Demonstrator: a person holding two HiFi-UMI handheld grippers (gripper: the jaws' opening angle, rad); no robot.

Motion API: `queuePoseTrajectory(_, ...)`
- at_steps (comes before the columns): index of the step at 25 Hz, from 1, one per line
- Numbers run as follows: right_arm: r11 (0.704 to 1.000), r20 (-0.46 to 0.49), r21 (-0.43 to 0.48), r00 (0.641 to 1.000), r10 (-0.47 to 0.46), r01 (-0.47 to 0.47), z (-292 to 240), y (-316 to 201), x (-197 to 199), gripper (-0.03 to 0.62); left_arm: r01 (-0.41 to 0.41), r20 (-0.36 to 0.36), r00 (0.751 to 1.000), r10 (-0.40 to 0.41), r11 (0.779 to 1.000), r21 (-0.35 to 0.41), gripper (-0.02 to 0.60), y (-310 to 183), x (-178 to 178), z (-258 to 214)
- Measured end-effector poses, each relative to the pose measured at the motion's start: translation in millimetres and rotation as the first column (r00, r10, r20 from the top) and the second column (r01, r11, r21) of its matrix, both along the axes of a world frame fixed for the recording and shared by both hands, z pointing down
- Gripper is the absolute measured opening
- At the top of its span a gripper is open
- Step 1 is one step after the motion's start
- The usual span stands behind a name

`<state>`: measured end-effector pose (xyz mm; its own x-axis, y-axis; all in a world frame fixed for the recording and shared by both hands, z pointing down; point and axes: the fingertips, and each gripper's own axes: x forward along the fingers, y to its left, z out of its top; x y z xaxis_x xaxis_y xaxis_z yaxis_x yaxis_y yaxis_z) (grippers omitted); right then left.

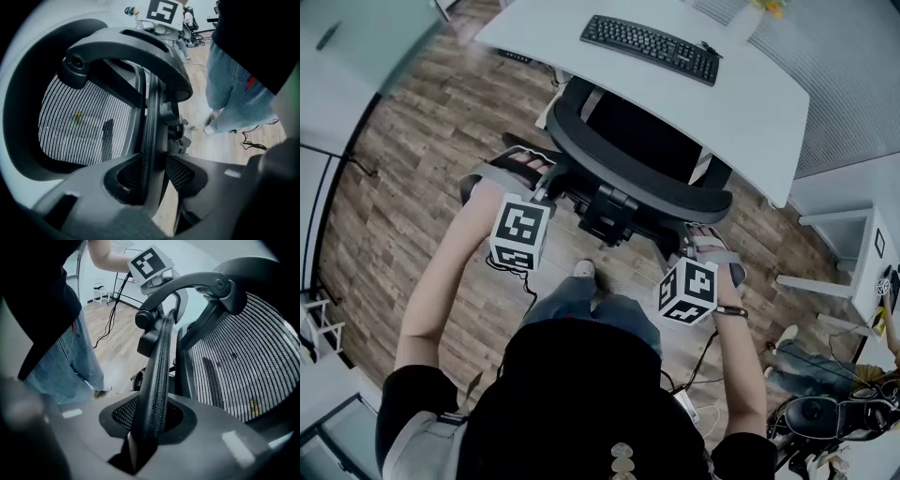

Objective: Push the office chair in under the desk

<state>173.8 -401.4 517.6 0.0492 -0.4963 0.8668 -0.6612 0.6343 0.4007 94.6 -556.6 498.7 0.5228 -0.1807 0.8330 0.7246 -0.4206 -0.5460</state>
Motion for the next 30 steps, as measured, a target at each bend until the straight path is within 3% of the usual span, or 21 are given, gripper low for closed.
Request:
queuePoseTrajectory(18,0.998,-0.038,0.038,0.998,0.056,-0.054,2,-2,0,0.104,0.001,0.004,1.0,-0.001,1.0,0.014,0.15,-8,9,2)
queuePoseTrajectory(30,0.996,-0.013,0.003,0.996,0.088,-0.088,3,-67,89,0.104,-0.033,0.013,0.999,0.033,0.999,-0.01,0.15,-76,105,7)
